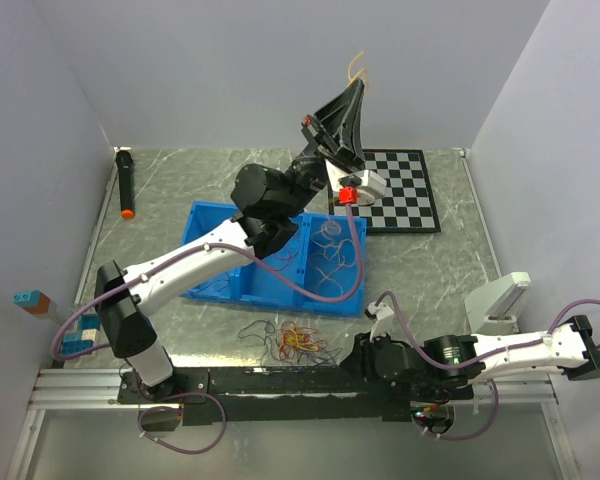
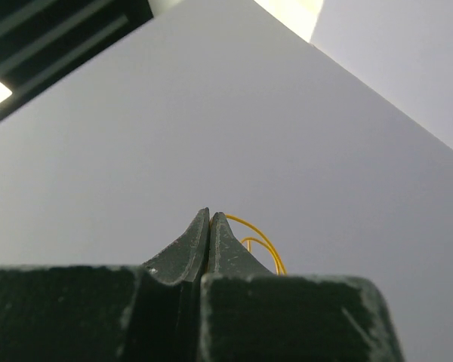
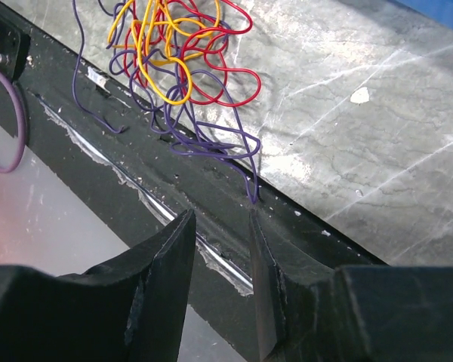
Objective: Untangle the cables
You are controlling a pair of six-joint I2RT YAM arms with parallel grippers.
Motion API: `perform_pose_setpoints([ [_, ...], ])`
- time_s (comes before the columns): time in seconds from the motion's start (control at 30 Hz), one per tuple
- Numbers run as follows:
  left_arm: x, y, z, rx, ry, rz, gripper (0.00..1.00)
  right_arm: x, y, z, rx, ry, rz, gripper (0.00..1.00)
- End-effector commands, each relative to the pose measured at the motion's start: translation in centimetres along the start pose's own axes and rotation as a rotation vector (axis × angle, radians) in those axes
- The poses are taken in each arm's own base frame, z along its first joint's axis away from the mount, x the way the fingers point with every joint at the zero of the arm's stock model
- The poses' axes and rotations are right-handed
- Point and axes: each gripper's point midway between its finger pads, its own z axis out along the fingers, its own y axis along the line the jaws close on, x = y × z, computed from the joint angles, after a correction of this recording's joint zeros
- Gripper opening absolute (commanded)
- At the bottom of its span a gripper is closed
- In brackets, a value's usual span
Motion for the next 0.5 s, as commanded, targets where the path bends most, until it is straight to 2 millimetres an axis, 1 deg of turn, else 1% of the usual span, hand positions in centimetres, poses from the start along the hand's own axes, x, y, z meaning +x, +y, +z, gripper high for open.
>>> perform_pose_setpoints([
  [0.0,1.5,0.2,-0.8,-0.071,0.011,-0.057,0.01,-0.3,-0.2,0.0,0.011,-0.021,0.01,0.42],
  [0.03,2.5,-0.3,-1.1,-0.077,0.048,-0.065,0.01,-0.3,-0.3,0.0,0.015,-0.02,0.012,0.42],
  [0.2,4.9,-2.5,-2.2,-0.051,0.147,-0.138,0.01,-0.3,-0.3,0.0,0.019,-0.017,0.006,0.42],
  [0.23,5.2,-2.8,-2.4,-0.039,0.166,-0.166,0.01,-0.3,-0.3,0.0,0.019,-0.017,0.008,0.42],
  [0.33,6.2,-5.1,-4.0,0.032,0.235,-0.264,0.01,-0.3,-0.2,0.0,0.013,-0.019,0.008,0.42],
  [0.47,5.8,-8.0,-6.5,0.154,0.3,-0.41,0.01,-0.3,-0.2,0.0,0.015,-0.02,0.009,0.42],
])
